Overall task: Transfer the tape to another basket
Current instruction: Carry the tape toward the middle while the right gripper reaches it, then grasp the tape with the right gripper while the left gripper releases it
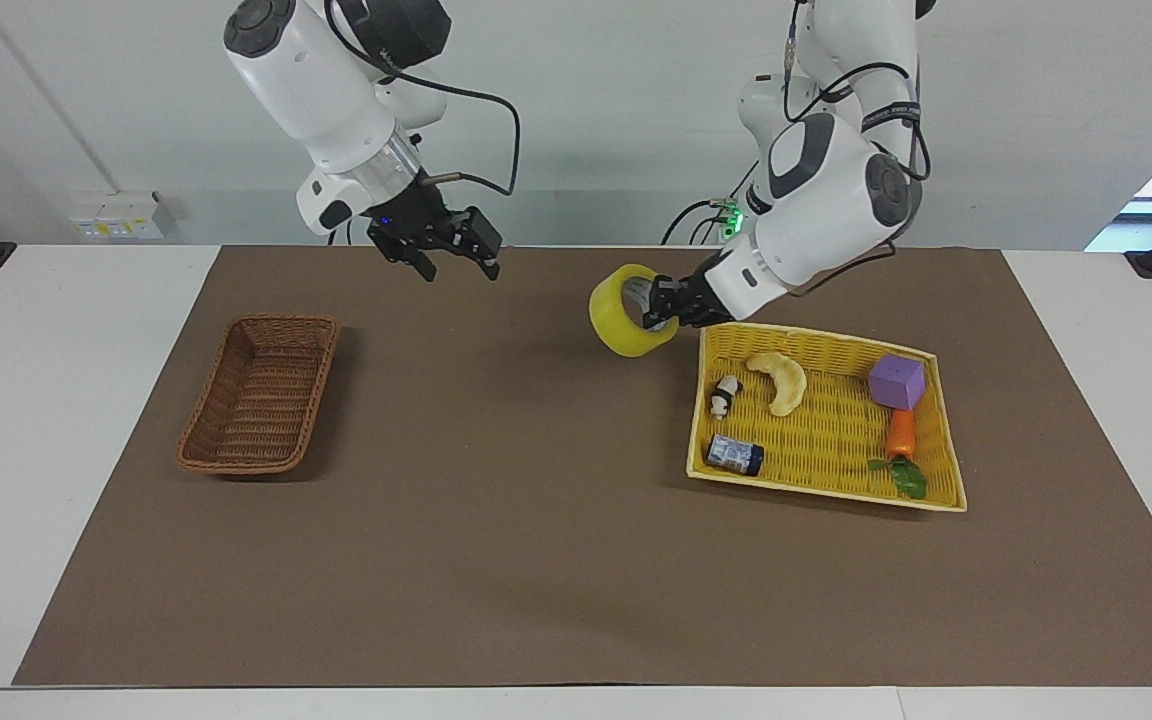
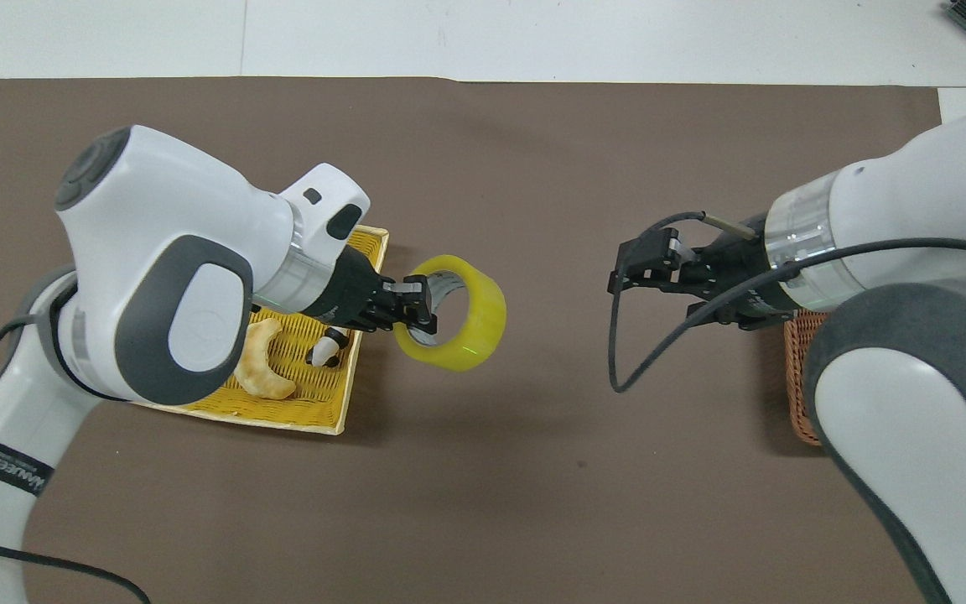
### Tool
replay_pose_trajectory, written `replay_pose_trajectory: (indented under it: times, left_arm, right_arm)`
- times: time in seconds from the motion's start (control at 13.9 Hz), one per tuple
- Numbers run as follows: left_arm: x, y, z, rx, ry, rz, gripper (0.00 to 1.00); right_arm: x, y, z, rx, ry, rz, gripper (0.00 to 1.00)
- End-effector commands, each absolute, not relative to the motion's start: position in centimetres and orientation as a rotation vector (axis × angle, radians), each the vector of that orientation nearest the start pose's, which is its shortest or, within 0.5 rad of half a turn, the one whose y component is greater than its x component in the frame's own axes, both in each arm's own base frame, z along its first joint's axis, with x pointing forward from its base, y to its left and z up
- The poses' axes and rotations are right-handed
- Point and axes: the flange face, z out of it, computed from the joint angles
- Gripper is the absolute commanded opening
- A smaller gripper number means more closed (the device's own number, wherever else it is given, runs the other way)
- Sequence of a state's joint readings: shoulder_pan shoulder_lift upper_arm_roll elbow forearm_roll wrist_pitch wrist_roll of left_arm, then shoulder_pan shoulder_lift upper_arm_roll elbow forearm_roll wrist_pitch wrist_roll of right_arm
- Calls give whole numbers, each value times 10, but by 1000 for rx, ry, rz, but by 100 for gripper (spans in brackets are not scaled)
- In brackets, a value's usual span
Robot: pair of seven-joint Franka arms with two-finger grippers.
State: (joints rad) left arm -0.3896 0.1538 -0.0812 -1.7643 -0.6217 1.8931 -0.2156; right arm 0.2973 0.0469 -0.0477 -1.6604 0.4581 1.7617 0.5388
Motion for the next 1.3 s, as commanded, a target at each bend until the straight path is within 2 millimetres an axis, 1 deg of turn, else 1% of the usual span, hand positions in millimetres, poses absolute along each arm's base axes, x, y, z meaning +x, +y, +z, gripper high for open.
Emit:
replay_pose_trajectory:
  times: [0.0, 0.07, 0.14, 0.22, 0.29, 0.36, 0.5, 0.58, 0.72, 0.87, 1.01, 1.15, 1.23]
  left_arm:
    - [496, -345, 488, 2555, -22, -269, 0]
    - [490, -356, 489, 2555, -30, -265, 0]
    - [487, -360, 489, 2554, -31, -264, 0]
    - [486, -367, 492, 2546, -21, -258, 0]
    - [483, -377, 494, 2525, -9, -238, 0]
    - [484, -379, 496, 2507, 6, -219, 0]
    - [489, -378, 498, 2485, 29, -204, 0]
    - [491, -377, 499, 2483, 36, -196, 0]
    - [495, -374, 499, 2479, 51, -175, 0]
    - [496, -375, 500, 2463, 68, -152, 0]
    - [498, -375, 502, 2445, 85, -143, 0]
    - [498, -375, 500, 2445, 86, -142, 0]
    - [497, -377, 501, 2443, 87, -139, 0]
  right_arm:
    - [564, 213, 563, -2525, 603, 202, 100]
    - [564, 228, 551, -2527, 608, 220, 100]
    - [561, 241, 537, -2541, 589, 235, 100]
    - [558, 244, 525, -2550, 581, 241, 100]
    - [553, 242, 519, -2567, 520, 248, 100]
    - [553, 235, 517, -2581, 446, 249, 100]
    - [554, 221, 514, -2590, 401, 282, 100]
    - [553, 221, 514, -2594, 367, 283, 100]
    - [549, 220, 513, -2596, 231, 299, 100]
    - [553, 202, 514, -2540, 223, 320, 100]
    - [553, 193, 513, -2531, 172, 339, 100]
    - [553, 192, 513, -2532, 170, 335, 100]
    - [553, 192, 513, -2532, 180, 338, 82]
